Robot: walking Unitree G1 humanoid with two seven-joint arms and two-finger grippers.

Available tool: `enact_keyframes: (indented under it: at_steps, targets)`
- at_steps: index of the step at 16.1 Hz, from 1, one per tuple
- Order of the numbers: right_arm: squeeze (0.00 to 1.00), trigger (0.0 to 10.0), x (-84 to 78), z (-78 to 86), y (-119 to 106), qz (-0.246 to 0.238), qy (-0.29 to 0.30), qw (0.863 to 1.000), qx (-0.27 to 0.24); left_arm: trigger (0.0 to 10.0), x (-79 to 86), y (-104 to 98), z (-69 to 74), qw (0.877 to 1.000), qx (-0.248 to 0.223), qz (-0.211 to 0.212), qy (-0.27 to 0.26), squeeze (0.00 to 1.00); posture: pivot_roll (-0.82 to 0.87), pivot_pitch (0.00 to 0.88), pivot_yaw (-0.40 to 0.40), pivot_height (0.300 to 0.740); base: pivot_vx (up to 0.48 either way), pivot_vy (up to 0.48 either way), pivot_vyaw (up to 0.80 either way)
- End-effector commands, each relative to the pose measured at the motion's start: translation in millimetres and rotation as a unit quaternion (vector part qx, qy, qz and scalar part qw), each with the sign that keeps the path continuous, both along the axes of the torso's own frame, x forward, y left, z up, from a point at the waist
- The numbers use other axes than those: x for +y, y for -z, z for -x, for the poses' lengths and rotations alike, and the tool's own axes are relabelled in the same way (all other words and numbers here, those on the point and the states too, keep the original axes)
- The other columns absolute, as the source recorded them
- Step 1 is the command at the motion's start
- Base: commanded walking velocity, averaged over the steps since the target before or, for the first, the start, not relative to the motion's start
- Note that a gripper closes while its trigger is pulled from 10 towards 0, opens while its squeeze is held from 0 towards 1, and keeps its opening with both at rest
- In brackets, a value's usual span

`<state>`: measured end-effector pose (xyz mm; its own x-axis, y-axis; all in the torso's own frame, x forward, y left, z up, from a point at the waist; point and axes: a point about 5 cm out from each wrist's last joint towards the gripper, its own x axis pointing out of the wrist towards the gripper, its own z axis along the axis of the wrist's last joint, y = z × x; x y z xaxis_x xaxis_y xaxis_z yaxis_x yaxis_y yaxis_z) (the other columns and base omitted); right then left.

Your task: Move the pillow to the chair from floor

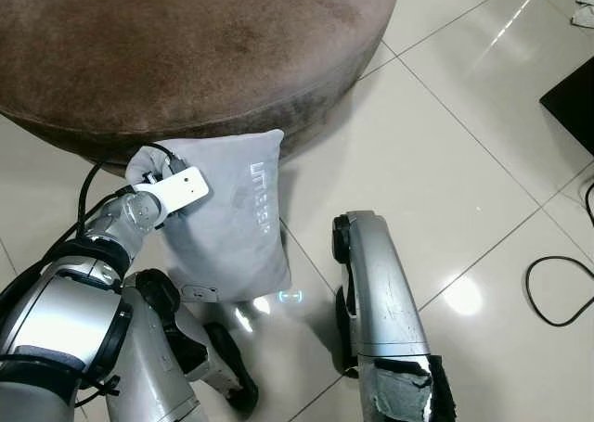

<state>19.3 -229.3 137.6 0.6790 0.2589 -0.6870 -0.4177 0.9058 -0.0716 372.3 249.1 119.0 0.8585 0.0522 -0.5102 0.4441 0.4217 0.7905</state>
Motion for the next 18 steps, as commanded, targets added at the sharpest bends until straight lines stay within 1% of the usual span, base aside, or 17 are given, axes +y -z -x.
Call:
enact_keyframes:
  at_steps: [1,14,15,16,17,18]
  targets:
    - [0.0,10.0,-2.9,5.7,4,0.003,0.014,1.0,0.019,0.0,-7.0,5,0.7,1.0,0.013,0.009,0.011,0.0,-0.6,0.433,-0.028,0.437,0.0,0.0,0.0]
    - [0.0,10.0,-2.9,5.7,4,0.003,0.014,1.0,0.019,0.0,-7.0,5,0.7,1.0,0.013,0.009,0.011,0.0,-0.6,0.433,-0.028,0.437,0.0,0.0,0.0]
    - [0.0,10.0,-0.2,-4.0,12,-0.006,0.008,1.0,0.011,0.0,-5.1,4,0.8,0.996,0.007,0.085,-0.02,0.0,-0.53,0.383,-0.017,0.437,0.0,0.0,0.0]
    - [0.0,10.0,4.7,-17.5,21,-0.018,-0.004,1.0,0.0,0.0,-2.3,2,1.6,0.984,0.002,0.172,-0.05,0.0,-0.53,0.38,-0.016,0.437,0.0,0.0,0.0]
    - [0.0,10.0,5.8,-20.6,23,-0.02,-0.006,1.0,-0.002,0.0,-1.8,1,1.6,0.981,-0.001,0.186,-0.054,0.0,-0.53,0.379,-0.013,0.437,0.0,0.0,0.0]
    - [0.0,10.0,4.9,-20.5,23,-0.018,-0.003,1.0,-0.003,0.0,-2.3,2,1.5,0.98,0.0,0.19,-0.055,0.07,-0.54,0.377,-0.012,0.437,0.0,0.0,0.0]
